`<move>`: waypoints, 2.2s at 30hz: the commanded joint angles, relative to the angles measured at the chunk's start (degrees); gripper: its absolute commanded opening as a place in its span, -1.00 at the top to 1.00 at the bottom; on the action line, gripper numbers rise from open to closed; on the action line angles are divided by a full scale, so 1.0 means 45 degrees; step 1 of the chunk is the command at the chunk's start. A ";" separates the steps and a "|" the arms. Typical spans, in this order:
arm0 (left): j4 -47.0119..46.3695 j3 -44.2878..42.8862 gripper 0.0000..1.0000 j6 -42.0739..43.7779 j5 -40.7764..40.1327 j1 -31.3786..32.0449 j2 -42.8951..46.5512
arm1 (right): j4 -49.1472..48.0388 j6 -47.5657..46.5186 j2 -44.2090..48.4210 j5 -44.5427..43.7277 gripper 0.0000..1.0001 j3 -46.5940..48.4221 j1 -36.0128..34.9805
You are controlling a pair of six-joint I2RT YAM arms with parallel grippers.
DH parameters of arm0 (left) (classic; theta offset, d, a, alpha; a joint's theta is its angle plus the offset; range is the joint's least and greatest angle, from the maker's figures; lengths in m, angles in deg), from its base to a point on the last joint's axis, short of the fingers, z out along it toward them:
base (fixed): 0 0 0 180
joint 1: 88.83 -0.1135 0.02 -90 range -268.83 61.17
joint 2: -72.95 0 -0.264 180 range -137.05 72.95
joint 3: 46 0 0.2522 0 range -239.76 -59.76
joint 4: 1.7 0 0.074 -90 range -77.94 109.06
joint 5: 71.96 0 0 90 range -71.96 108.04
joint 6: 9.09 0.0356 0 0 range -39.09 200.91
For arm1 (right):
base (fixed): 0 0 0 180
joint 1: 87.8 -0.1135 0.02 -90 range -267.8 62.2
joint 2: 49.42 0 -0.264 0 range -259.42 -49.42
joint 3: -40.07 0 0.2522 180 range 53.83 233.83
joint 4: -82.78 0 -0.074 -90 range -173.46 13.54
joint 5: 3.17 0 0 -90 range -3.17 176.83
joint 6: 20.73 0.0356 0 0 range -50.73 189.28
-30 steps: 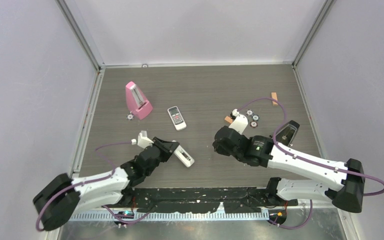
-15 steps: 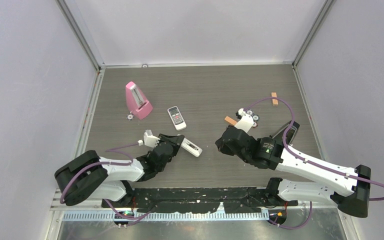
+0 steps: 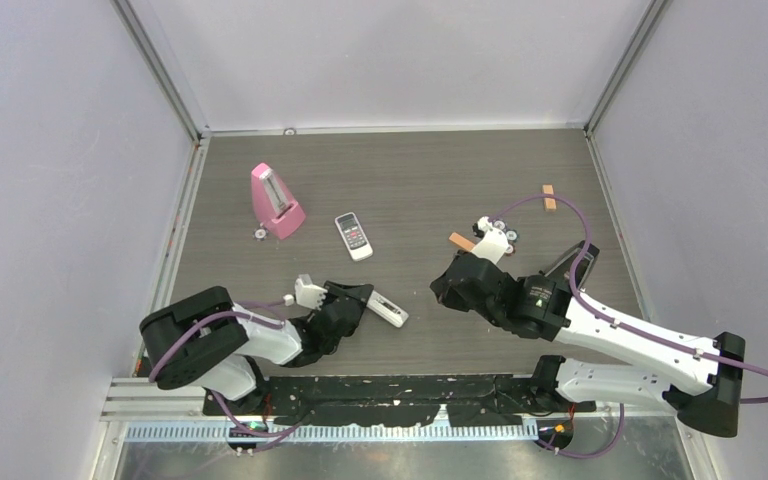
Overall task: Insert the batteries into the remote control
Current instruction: Place the remote control at the center of the board, then load the battery cover into the remote control.
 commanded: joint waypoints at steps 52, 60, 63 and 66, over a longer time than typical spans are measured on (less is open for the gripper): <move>0.6272 0.0126 -0.90 1.4411 0.2626 0.2763 1.5266 | -0.2747 -0.2022 0.1661 0.7550 0.90 0.3159 0.0448; 0.5118 -0.1683 -0.85 2.0781 0.7460 0.2764 1.5356 | -0.5892 0.1373 0.1725 0.9762 0.89 0.2145 0.0433; 0.5527 -0.3087 -0.84 2.2444 0.9070 0.2758 1.4060 | -0.6177 0.1721 0.1583 1.0103 0.89 0.2212 0.0432; 0.5268 -0.3927 -0.83 2.3801 1.0454 0.2756 1.3008 | -0.6395 0.1944 0.1469 1.0289 0.89 0.2287 0.0437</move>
